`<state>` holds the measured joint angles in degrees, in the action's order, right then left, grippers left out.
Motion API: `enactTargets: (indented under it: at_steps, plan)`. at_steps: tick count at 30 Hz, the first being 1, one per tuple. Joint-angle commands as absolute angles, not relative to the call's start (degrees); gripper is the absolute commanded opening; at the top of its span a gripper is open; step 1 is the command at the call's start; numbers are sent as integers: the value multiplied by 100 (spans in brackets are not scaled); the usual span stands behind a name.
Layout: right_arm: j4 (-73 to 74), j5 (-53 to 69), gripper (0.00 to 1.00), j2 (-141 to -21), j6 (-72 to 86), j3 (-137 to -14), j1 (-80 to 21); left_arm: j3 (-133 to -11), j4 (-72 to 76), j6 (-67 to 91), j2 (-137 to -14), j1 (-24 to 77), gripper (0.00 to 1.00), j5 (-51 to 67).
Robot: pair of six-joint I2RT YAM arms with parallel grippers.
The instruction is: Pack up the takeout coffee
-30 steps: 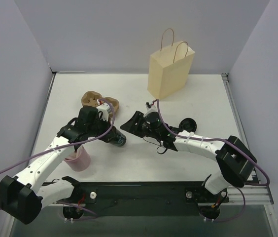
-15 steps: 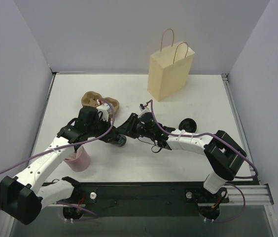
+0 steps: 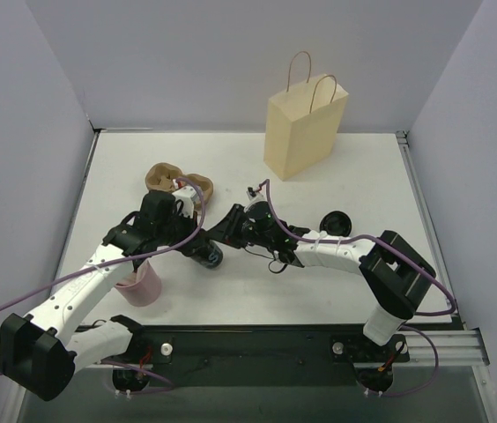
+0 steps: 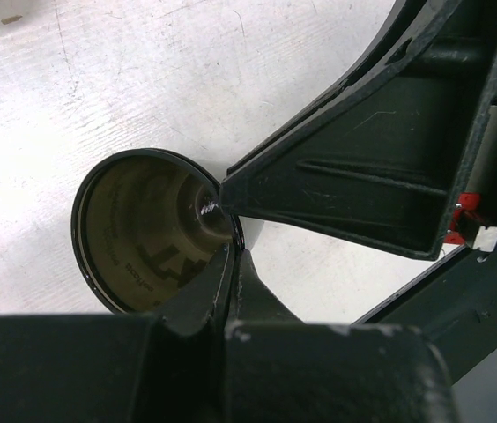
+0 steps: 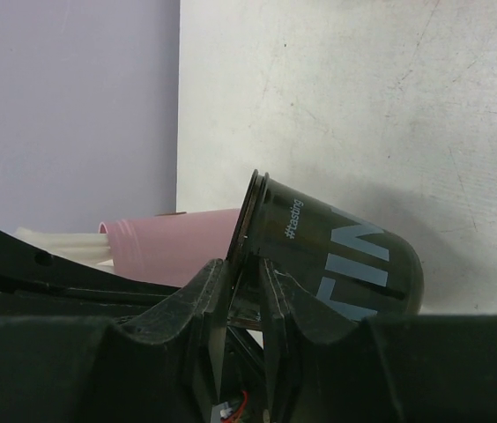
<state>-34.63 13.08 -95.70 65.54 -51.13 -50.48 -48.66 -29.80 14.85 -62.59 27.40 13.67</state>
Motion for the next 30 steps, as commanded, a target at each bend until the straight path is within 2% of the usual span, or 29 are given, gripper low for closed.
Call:
enactTargets:
  at_steps: [1,10,19,30]
  plan:
    - [-3182,1063,21,-9536,6372,-5160,-5098,-4939,-2628,1538,-6152,2751,0,1389]
    - [-3392,1160,21,-9545,6390,-4905,-5098,-4922,-2645,1556,-6144,2751,0,1354]
    - [-3683,1573,30,-9431,6214,-4886,-5071,-4904,-2663,1564,-6170,2768,0,1389]
    - [-2445,1336,41,-8631,5581,-5027,-4983,-4904,-2698,1582,-6179,2812,0,1292]
